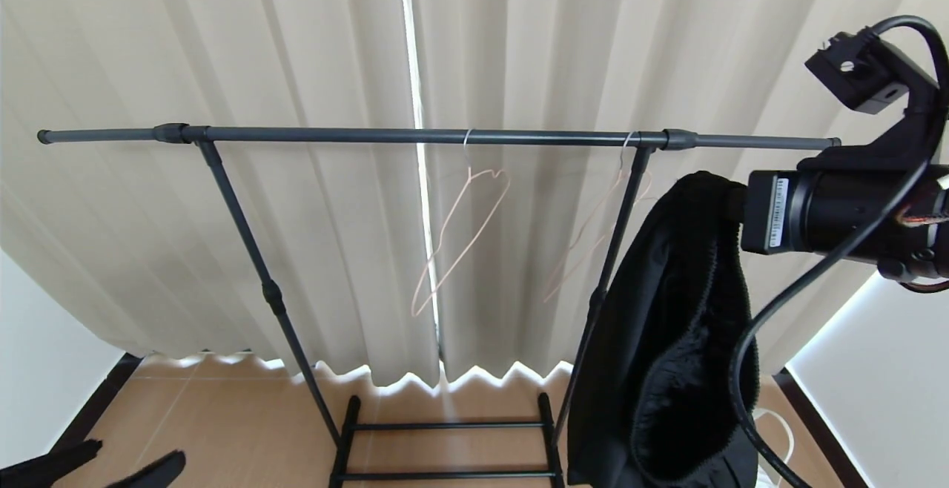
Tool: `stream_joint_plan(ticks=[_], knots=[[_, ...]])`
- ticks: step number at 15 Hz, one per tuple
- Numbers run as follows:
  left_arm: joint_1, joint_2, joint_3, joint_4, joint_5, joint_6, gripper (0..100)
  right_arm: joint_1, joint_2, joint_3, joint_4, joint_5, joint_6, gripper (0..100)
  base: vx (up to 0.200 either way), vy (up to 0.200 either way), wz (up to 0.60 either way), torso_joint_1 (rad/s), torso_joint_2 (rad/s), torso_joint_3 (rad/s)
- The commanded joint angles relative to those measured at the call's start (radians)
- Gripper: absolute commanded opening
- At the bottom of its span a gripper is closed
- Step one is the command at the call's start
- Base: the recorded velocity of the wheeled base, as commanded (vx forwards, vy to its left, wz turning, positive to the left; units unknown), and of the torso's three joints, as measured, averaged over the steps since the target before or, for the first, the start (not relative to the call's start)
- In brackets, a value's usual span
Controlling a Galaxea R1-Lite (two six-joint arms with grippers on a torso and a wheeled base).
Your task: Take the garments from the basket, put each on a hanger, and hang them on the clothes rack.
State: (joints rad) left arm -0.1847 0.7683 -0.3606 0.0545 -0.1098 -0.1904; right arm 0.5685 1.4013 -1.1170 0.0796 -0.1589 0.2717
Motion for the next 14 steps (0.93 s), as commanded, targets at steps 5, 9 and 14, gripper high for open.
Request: stream_joint_plan(ticks=[5, 9, 14], knots=[[-0.437, 0.689, -0.455, 0.058, 0.03, -0.327, 100, 0.011, 0.087, -0.066, -0.003, -0.019, 0.043, 0, 0.0, 0.0, 0.0, 0.0, 0.0, 0.0], [-0.532, 0.853, -0.583, 0.058, 0.03, -0.354, 100, 0.028, 0.145, -0.078, -0.058, -0.022, 0.063, 0, 0.0, 0.0, 0.0, 0.0, 0.0, 0.0], [-0.61, 1.002, -0.701, 0.053, 0.027, -0.383, 100, 0.079, 0.156, -0.079, -0.066, -0.047, 0.1, 0, 0.0, 0.0, 0.0, 0.0, 0.0, 0.0]])
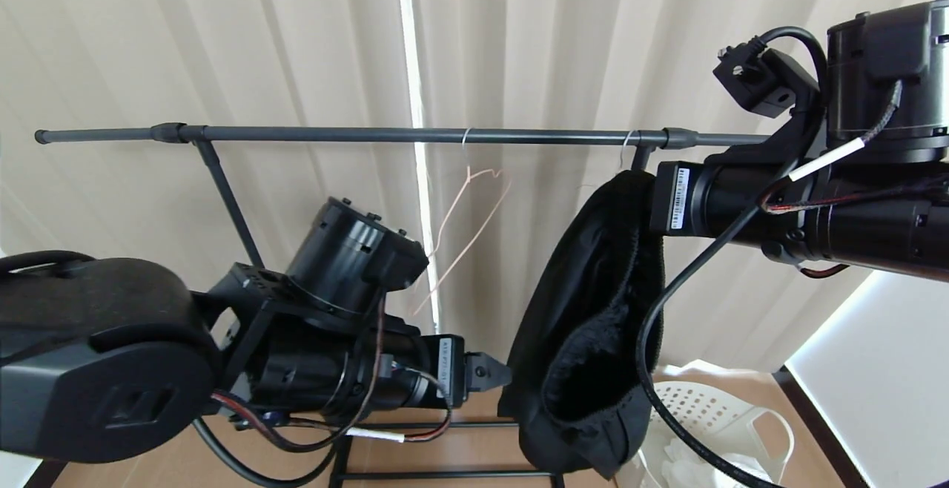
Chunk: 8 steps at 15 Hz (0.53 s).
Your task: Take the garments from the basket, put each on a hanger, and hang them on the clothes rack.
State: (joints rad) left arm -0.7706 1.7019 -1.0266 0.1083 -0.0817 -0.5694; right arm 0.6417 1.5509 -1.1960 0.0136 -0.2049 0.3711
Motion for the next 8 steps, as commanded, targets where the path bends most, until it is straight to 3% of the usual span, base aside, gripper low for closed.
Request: stream_joint_plan(ticks=[1, 7, 8], knots=[[-0.038, 0.09, -0.053, -0.001, -0.001, -0.007, 100, 0.006, 0.005, -0.001, 0.0, -0.001, 0.0, 0, 0.0, 0.0, 0.0, 0.0, 0.0, 0.0], [-0.087, 0.212, -0.17, -0.002, 0.01, -0.072, 100, 0.007, -0.014, 0.007, 0.0, -0.001, 0.0, 0, 0.0, 0.0, 0.0, 0.0, 0.0, 0.0], [-0.085, 0.242, -0.199, -0.002, 0.022, -0.115, 100, 0.013, -0.025, 0.009, 0.0, -0.001, 0.0, 0, 0.0, 0.0, 0.0, 0.0, 0.0, 0.0]])
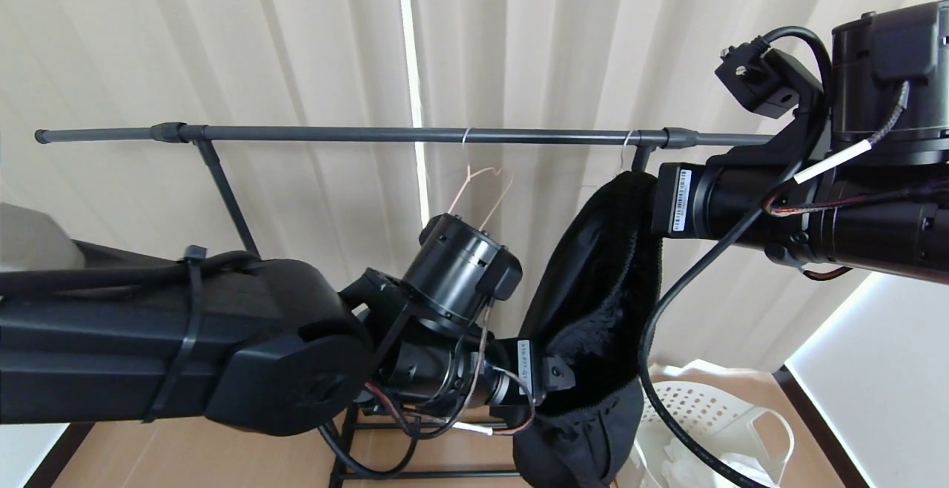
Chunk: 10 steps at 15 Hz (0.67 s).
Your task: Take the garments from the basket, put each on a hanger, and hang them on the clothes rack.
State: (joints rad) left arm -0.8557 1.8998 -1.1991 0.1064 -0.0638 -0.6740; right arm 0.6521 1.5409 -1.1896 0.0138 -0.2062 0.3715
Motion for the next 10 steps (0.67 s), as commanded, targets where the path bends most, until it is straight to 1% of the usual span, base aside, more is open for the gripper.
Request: stream_joint_plan(ticks=[1, 2, 4, 6, 8, 9, 10], knots=[[0.0, 0.055, -0.039, 0.001, 0.009, -0.025, 100, 0.012, -0.018, 0.001, 0.0, -0.001, 0.0, 0, 0.0, 0.0, 0.0, 0.0, 0.0, 0.0], [-0.002, 0.074, -0.046, 0.003, 0.024, -0.038, 100, 0.015, -0.031, 0.001, 0.0, -0.001, -0.002, 0, 0.0, 0.0, 0.0, 0.0, 0.0, 0.0], [-0.009, 0.107, -0.046, 0.003, 0.047, -0.038, 100, 0.015, -0.036, 0.001, 0.0, -0.001, -0.002, 0, 0.0, 0.0, 0.0, 0.0, 0.0, 0.0], [-0.009, 0.156, -0.043, 0.006, 0.113, -0.039, 100, 0.015, -0.047, 0.001, 0.002, -0.002, -0.002, 0, 0.0, 0.0, 0.0, 0.0, 0.0, 0.0], [-0.017, 0.16, -0.022, 0.012, 0.157, -0.041, 100, 0.011, -0.054, 0.001, 0.003, -0.006, -0.003, 0, 0.0, 0.0, 0.0, 0.0, 0.0, 0.0], [-0.022, 0.157, -0.011, 0.012, 0.16, -0.041, 0, 0.006, -0.053, 0.001, 0.003, -0.006, -0.003, 0, 0.0, 0.0, 0.0, 0.0, 0.0, 0.0], [-0.025, 0.136, 0.006, 0.012, 0.171, -0.041, 0, -0.008, -0.051, -0.001, 0.003, -0.01, -0.005, 0, 0.0, 0.0, 0.0, 0.0, 0.0, 0.0]])
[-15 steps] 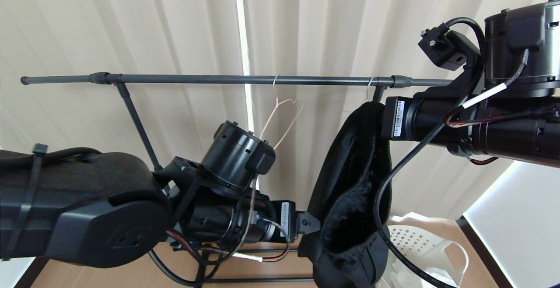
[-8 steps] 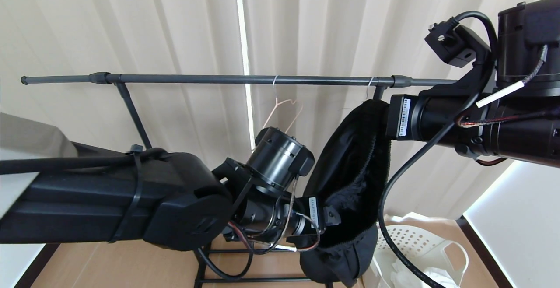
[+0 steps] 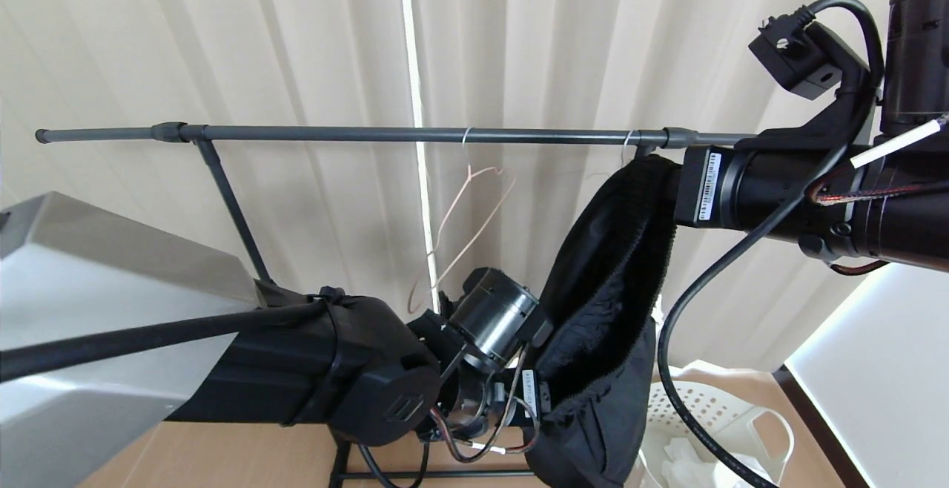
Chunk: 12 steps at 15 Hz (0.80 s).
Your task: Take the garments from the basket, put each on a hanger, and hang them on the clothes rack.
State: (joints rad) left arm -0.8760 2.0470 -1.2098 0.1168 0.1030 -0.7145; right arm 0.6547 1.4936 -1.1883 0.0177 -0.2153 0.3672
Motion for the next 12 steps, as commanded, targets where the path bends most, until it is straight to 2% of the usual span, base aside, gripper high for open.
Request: stream_joint_plan(ticks=[1, 4, 6, 7, 8, 9, 10, 12], knots=[[-0.006, -0.05, 0.027, 0.001, 0.015, 0.001, 0, -0.021, -0.001, -0.002, 0.001, -0.012, -0.002, 0, 0.0, 0.0, 0.0, 0.0, 0.0, 0.0], [-0.001, -0.185, 0.056, 0.001, 0.089, 0.007, 0, -0.056, 0.004, -0.007, 0.016, -0.056, -0.031, 0, 0.0, 0.0, 0.0, 0.0, 0.0, 0.0], [0.052, -0.261, 0.056, 0.003, 0.119, 0.041, 0, -0.073, 0.005, -0.024, 0.093, -0.099, -0.087, 0, 0.0, 0.0, 0.0, 0.0, 0.0, 0.0], [0.069, -0.28, 0.056, 0.004, 0.121, 0.059, 0, -0.072, 0.008, -0.037, 0.13, -0.108, -0.088, 0, 0.0, 0.0, 0.0, 0.0, 0.0, 0.0], [0.118, -0.317, 0.049, 0.004, 0.126, 0.11, 0, -0.066, 0.01, -0.068, 0.265, -0.118, -0.09, 0, 0.0, 0.0, 0.0, 0.0, 0.0, 0.0], [0.132, -0.324, 0.041, 0.004, 0.129, 0.125, 0, -0.059, 0.008, -0.08, 0.317, -0.118, -0.09, 0, 0.0, 0.0, 0.0, 0.0, 0.0, 0.0], [0.16, -0.329, 0.01, 0.012, 0.153, 0.156, 0, -0.02, 0.01, -0.126, 0.446, -0.113, -0.088, 0, 0.0, 0.0, 0.0, 0.0, 0.0, 0.0], [0.173, -0.321, -0.068, 0.08, 0.179, 0.161, 0, 0.043, 0.027, -0.169, 0.556, -0.102, -0.074, 0, 0.0, 0.0, 0.0, 0.0, 0.0, 0.0]])
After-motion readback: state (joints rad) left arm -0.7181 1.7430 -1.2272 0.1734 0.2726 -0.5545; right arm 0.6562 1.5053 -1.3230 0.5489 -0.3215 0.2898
